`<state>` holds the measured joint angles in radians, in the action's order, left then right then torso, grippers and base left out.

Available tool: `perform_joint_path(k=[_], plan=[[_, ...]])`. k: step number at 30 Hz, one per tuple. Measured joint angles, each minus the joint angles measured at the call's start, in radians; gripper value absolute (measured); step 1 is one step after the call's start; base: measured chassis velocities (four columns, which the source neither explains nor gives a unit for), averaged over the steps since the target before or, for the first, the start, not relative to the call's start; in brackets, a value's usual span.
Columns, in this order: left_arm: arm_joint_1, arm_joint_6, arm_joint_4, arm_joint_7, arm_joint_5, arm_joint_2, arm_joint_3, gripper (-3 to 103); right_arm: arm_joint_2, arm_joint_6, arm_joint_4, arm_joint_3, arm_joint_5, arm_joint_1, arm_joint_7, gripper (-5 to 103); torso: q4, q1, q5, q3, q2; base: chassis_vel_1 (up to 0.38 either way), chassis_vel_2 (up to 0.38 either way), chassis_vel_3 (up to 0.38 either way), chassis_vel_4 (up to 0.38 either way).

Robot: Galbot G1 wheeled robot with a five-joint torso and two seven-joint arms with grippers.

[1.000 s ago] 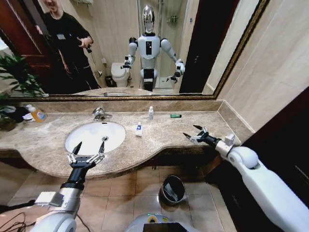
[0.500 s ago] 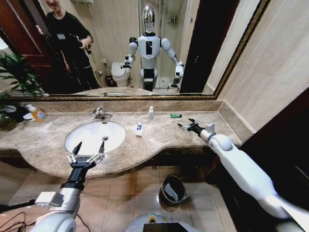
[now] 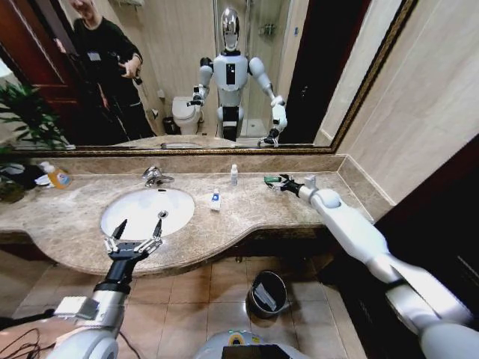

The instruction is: Pick up the trash from the sink and place it in the trash bin.

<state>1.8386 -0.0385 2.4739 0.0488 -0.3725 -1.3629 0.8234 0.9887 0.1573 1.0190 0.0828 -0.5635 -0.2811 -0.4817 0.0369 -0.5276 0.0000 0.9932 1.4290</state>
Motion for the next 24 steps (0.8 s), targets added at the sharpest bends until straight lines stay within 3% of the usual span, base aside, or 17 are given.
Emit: perform_joint_path(k=[5, 11, 24], plan=[[0.000, 0.000, 0.000, 0.000, 0.000, 0.000, 0.000, 100, 0.001, 0.064, -0.069, 0.029, 0.058, 0.062, -0.039, 100, -0.0001, 0.000, 0.0002, 0.000, 0.000, 0.000, 0.000, 0.000, 0.000], [0.000, 0.000, 0.000, 0.000, 0.000, 0.000, 0.000, 100, 0.015, 0.128, -0.102, 0.065, 0.082, 0.110, -0.030, 100, -0.0002, 0.000, 0.0001, 0.000, 0.000, 0.000, 0.000, 0.000, 0.000], [0.000, 0.000, 0.000, 0.000, 0.000, 0.000, 0.000, 100, 0.080, 0.233, -0.164, 0.066, 0.044, 0.143, 0.006, 100, -0.0001, 0.000, 0.0000, 0.000, 0.000, 0.000, 0.000, 0.000, 0.000]])
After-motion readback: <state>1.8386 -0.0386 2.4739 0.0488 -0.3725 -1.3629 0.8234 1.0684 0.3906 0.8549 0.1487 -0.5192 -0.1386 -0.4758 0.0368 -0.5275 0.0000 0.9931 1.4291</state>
